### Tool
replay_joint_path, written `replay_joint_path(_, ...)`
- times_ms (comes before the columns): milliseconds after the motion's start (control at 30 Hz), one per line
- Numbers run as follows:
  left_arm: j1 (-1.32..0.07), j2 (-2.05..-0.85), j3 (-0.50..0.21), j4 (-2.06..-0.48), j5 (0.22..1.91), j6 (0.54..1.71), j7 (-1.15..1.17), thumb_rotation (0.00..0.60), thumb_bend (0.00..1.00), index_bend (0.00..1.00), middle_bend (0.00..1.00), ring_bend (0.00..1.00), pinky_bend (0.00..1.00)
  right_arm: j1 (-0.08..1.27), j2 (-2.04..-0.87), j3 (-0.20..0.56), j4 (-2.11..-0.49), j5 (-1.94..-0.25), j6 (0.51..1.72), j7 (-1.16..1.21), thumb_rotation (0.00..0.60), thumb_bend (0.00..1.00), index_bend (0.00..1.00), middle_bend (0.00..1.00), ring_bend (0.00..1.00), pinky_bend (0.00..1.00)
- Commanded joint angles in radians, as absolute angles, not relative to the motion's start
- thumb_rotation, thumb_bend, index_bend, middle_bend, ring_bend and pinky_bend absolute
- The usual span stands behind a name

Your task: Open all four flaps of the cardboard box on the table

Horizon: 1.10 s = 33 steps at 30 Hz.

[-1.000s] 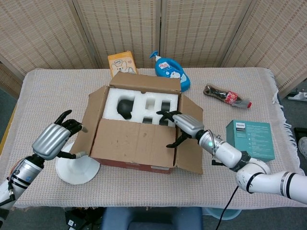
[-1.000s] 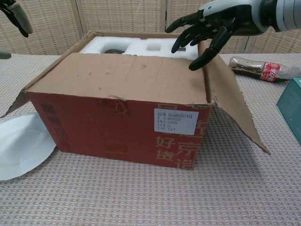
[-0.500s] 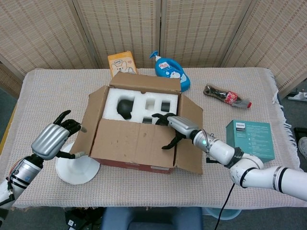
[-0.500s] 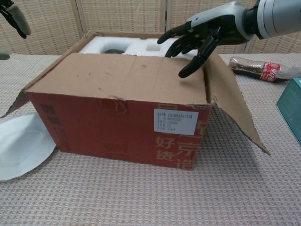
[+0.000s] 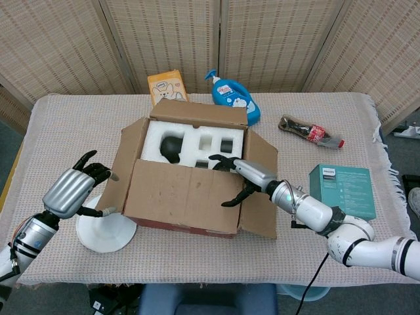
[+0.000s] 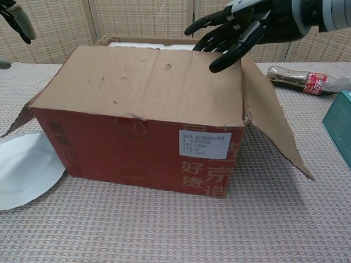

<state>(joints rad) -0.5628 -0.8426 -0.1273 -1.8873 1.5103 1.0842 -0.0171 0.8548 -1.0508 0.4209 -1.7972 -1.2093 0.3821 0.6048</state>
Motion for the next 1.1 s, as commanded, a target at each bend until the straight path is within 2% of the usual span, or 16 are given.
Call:
replay_joint_path(33,-0.562,-0.84,-0.13,-1.89,1.508,1.089,-0.015,0.452,0.22,0.36,0.37,0.28,0.0,0.779,-1.011,0.47,-1.85,-1.309,0.405,0.766,0.564,0.12,0.02,0.25,0.12,0.0)
replay_joint_path(167,-0.555,-0.832,-0.137,-1.895,1.499,1.103,-0.016,0.448,0.22,0.36,0.37,0.28,0.0,0.72,-0.99,0.485,-1.885,-1.445,0.452,1.009,0.565,0.12,0.02,0.24,0.13,0.0)
replay_joint_path(300,-0.547,-0.827,-0.141,-1.893,1.49,1.115,-0.019,0.455,0.22,0.36,0.37,0.28,0.0,0.703,-0.961,0.439,-1.888,-1.627,0.539,1.298,0.563,0.12,0.03,0.24,0.13,0.0)
replay_joint_path(433,-0.539,-0.823,-0.144,-1.891,1.48,1.124,-0.021,0.455,0.22,0.36,0.37,0.28,0.0,0.738,-0.928,0.316,-1.84,-1.861,0.709,1.625,0.564,0.12,0.03,0.23,0.13,0.0)
replay_joint_path(567,-0.532,-0.817,-0.147,-1.889,1.469,1.132,-0.024,0.454,0.22,0.36,0.37,0.28,0.0,0.804,-0.912,0.174,-1.738,-2.067,0.946,1.913,0.566,0.12,0.03,0.22,0.13,0.0)
replay_joint_path(667,-0.525,-0.809,-0.154,-1.89,1.467,1.148,-0.031,0.447,0.22,0.36,0.37,0.28,0.0,0.837,-0.909,0.109,-1.69,-2.134,1.068,2.004,0.565,0.12,0.03,0.21,0.13,0.0)
replay_joint_path(767,-0.518,-0.801,-0.159,-1.888,1.465,1.161,-0.036,0.458,0.22,0.36,0.37,0.28,0.0,0.858,-0.904,0.061,-1.682,-2.161,1.137,2.024,0.565,0.12,0.03,0.21,0.13,0.0)
replay_joint_path(900,-0.514,-0.797,-0.163,-1.885,1.462,1.166,-0.043,0.456,0.22,0.36,0.37,0.28,0.0,0.882,-0.896,0.014,-1.698,-2.175,1.2,2.026,0.564,0.12,0.03,0.2,0.13,0.0)
replay_joint_path(1100,-0.51,-0.797,-0.164,-1.881,1.464,1.171,-0.049,0.449,0.22,0.36,0.37,0.28,0.0,0.924,-0.879,-0.051,-1.746,-2.196,1.23,1.991,0.563,0.12,0.03,0.19,0.12,0.0)
